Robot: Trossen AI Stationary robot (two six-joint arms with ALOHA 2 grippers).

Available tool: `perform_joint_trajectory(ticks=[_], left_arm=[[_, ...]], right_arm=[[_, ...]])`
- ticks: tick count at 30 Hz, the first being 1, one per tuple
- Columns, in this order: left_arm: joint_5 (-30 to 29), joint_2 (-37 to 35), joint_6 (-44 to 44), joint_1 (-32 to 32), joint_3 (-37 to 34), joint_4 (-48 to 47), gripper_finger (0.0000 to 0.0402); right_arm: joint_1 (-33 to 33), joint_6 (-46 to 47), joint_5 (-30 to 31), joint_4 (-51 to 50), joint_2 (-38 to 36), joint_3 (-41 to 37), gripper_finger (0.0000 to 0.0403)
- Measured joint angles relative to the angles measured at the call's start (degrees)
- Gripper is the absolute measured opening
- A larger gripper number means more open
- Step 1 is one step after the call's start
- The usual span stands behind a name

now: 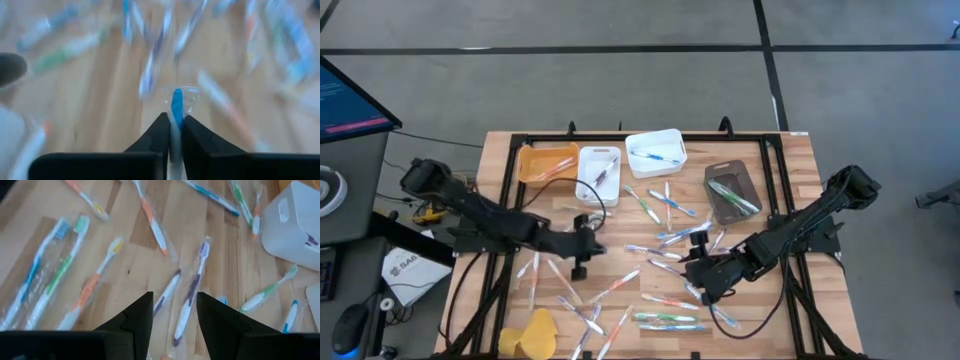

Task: Pick & Place Toothbrushes
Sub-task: Put the blue toothbrush into the right white bin

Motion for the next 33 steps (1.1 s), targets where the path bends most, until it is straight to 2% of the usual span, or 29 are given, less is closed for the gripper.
perform_joint_trajectory(ticks=[5,10,15,20,25,30,33], left_arm=[[-1.5,-4.9,5.5,0.0,0.1,9.8,0.0019],[0.3,-4.3,13.5,-0.1,0.1,23.7,0.0020],[6.0,0.7,19.1,-0.1,0.1,38.8,0.0020],[7.8,8.1,22.7,-0.1,0.1,51.1,0.0020],[9.2,14.2,26.7,0.1,0.1,62.8,0.0021],[11.2,15.7,27.9,0.4,0.1,66.1,0.0020],[11.2,15.7,27.9,0.4,0.1,66.3,0.0020]], right_arm=[[0.0,0.0,0.0,3.8,0.0,0.0,0.0145],[0.0,0.0,0.0,6.1,0.0,0.0,0.0145],[-0.6,-0.1,0.0,7.4,0.0,0.0,0.0145],[-2.5,-0.2,0.0,8.7,0.0,0.0,0.0145],[-5.1,-2.5,0.0,14.4,0.0,0.0,0.0145],[-7.7,-6.0,0.0,19.3,0.0,0.0,0.0145],[-8.8,-9.0,-0.3,25.9,0.0,-1.4,0.0145]])
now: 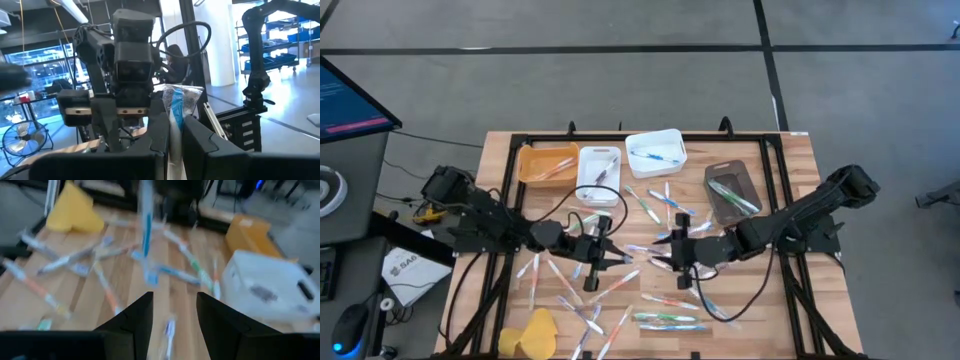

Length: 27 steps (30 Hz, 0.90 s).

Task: Pick & Place Toothbrushes
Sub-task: Put the blue toothbrush into the right white bin

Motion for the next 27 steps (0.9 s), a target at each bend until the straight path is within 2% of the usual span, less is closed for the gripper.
perform_joint_trajectory(ticks=[6,10,16,19,27], left_arm=[[0.0,0.0,1.1,0.0,0.0,0.1,0.0020],[0.0,0.0,1.5,0.3,0.0,0.4,0.0021],[0.3,0.0,1.2,2.4,0.3,4.2,0.0021],[2.7,0.1,-0.4,3.3,1.7,4.3,0.0021],[3.5,7.5,-0.8,3.6,8.1,4.4,0.0021]], right_arm=[[-2.1,-5.7,-8.6,12.2,0.0,-3.0,0.0145],[-2.9,-7.6,-9.9,17.7,0.1,-4.1,0.0145],[-3.8,-7.8,-10.1,17.7,0.1,-4.2,0.0145],[-3.9,-7.8,-10.1,17.6,0.1,-4.2,0.0145],[-3.9,-9.1,-10.2,17.5,0.1,-4.2,0.0145]])
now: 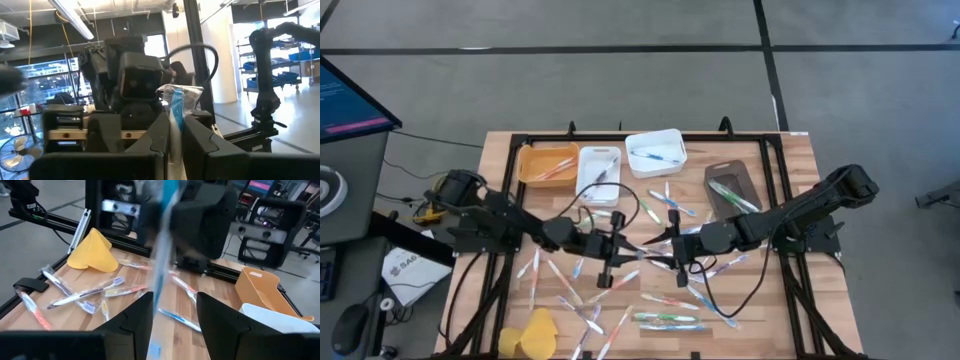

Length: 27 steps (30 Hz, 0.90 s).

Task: Pick & Place Toothbrushes
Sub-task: Put the blue toothbrush into the right white bin

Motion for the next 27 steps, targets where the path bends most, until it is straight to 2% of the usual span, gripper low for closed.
perform_joint_trajectory(ticks=[9,15,18,22,27], left_arm=[[0.4,2.9,2.2,0.5,3.3,0.0,0.0021],[0.4,2.9,2.1,1.0,3.3,-0.3,0.0021],[0.4,2.9,2.1,1.0,3.3,-0.4,0.0021],[0.4,2.9,2.1,1.0,3.3,-0.9,0.0021],[0.5,2.9,2.0,1.0,3.3,-1.9,0.0021]], right_arm=[[0.8,-0.1,-0.3,-0.2,0.0,0.0,0.0145],[0.4,-0.2,-4.6,1.2,0.0,0.0,0.0145],[-0.1,-0.2,-4.8,1.2,0.0,0.0,0.0139],[-0.4,-0.1,-4.8,1.1,0.0,0.0,0.0109],[-0.4,-0.2,-6.9,0.9,0.0,0.0,0.0046]])
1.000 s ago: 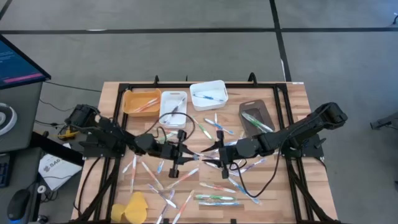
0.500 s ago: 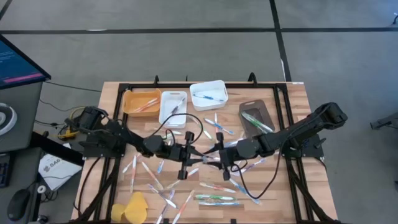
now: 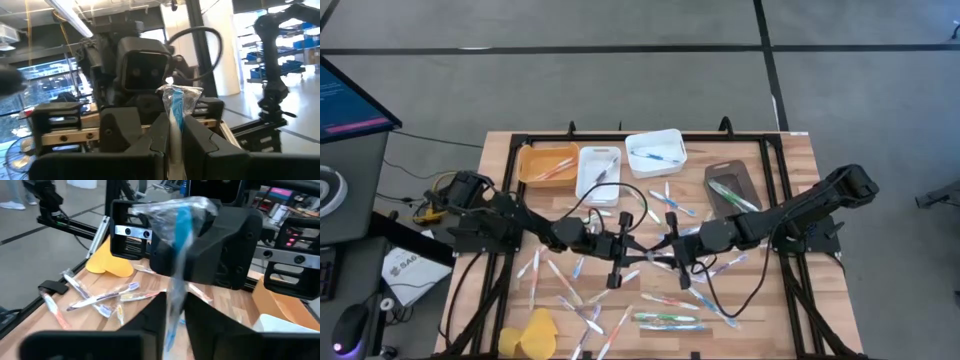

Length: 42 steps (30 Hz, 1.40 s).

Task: Pick & Place Toothbrushes
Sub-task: Put the blue toothbrush into the right white bin

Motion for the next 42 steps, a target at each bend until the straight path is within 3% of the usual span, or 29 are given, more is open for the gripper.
perform_joint_trajectory(ticks=[3,9,13,21,25,33,37,42], left_arm=[[-0.1,0.0,0.0,0.0,0.0,0.0,0.0021],[-0.1,0.0,0.0,0.0,0.0,-0.4,0.0034],[0.1,0.1,-0.4,0.0,0.0,-0.8,0.0056],[2.5,0.0,-1.9,-0.5,0.0,-0.4,0.0117],[2.3,0.0,-2.0,-0.8,-0.8,-1.2,0.0152],[-2.3,0.0,-6.4,-0.8,-8.8,-1.5,0.0192],[-4.2,0.0,-10.5,-0.8,-12.7,-1.5,0.0193],[-6.5,0.0,-11.0,-0.7,-15.8,-1.4,0.0187]], right_arm=[[-0.3,-1.1,-1.9,-0.1,0.0,0.0,0.0015],[-0.3,-0.8,-2.5,-0.7,0.0,0.0,0.0031],[-0.2,-0.8,-2.8,-2.9,-0.1,0.1,0.0010],[0.8,4.1,-1.4,-11.3,-0.1,0.1,0.0010],[1.7,8.9,6.7,-20.2,-0.6,1.5,0.0010],[3.2,15.1,31.1,-44.0,-0.7,9.2,0.0010],[0.9,14.5,36.2,-51.6,-0.7,14.0,0.0010],[-5.1,4.7,36.8,-52.6,-0.7,18.8,0.0010]])
